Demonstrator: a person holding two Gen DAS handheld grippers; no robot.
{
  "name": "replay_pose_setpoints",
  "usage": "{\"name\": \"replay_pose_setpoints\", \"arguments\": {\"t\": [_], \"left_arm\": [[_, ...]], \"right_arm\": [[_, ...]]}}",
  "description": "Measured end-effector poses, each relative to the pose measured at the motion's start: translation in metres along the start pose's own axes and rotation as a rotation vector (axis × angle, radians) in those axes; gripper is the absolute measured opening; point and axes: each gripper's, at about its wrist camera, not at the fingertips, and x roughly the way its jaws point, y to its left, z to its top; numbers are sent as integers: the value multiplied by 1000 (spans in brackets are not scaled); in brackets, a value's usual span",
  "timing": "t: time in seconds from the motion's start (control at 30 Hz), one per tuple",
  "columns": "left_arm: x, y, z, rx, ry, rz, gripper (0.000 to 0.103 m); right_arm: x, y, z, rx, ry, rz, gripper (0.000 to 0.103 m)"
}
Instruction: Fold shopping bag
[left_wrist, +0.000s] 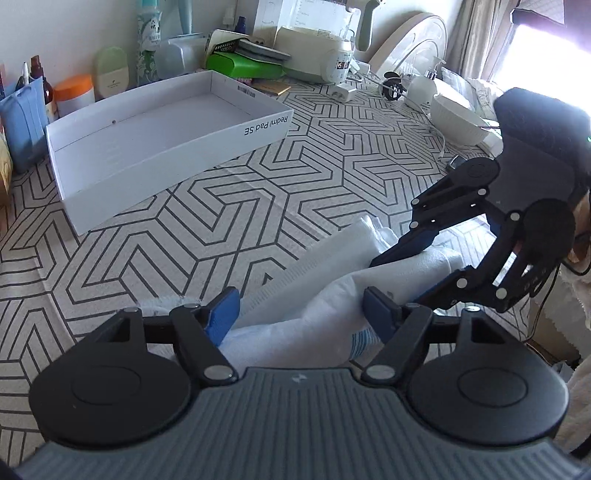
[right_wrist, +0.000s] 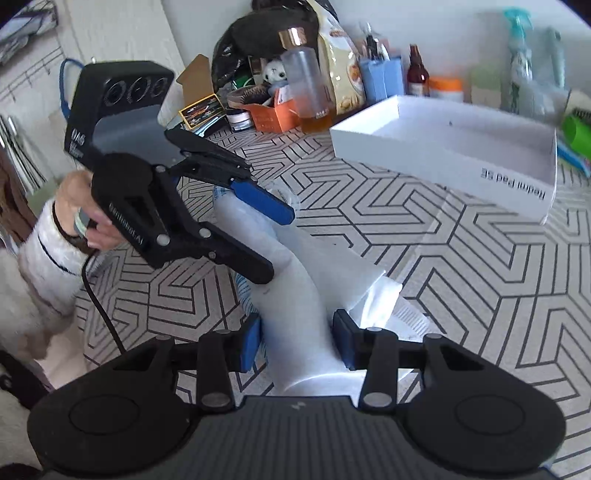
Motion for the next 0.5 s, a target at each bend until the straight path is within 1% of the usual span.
{"name": "replay_pose_setpoints", "arguments": {"t": [0.07, 0.1, 0.2, 0.27, 0.3, 0.33, 0.43, 0.47, 0.5], "left_arm": [[-2, -1, 1, 8, -18, 29, 74], [-3, -2, 2, 14, -26, 45, 72], [-7, -7, 7, 40, -47, 100, 72], [-10, -10, 10, 58, -60, 137, 72], [-11, -12, 11, 67, -67, 156, 72], [-13, -14, 13, 76, -74, 174, 72], [-17, -19, 18, 103, -94, 229, 72], [-16, -20, 19, 115, -96, 258, 72], [-12, -21, 18, 130, -90, 304, 72]], "right_arm": [[1, -11, 8, 65, 41, 34, 42], [1, -16, 11, 106, 56, 51, 41], [3, -35, 17, 231, 101, 105, 40], [7, -60, 23, 391, 150, 173, 38], [10, -68, 25, 428, 168, 197, 37], [14, -81, 27, 495, 195, 237, 37], [25, -106, 25, 618, 231, 324, 35], [26, -110, 23, 637, 230, 341, 35], [27, -113, 20, 649, 223, 354, 35]]}}
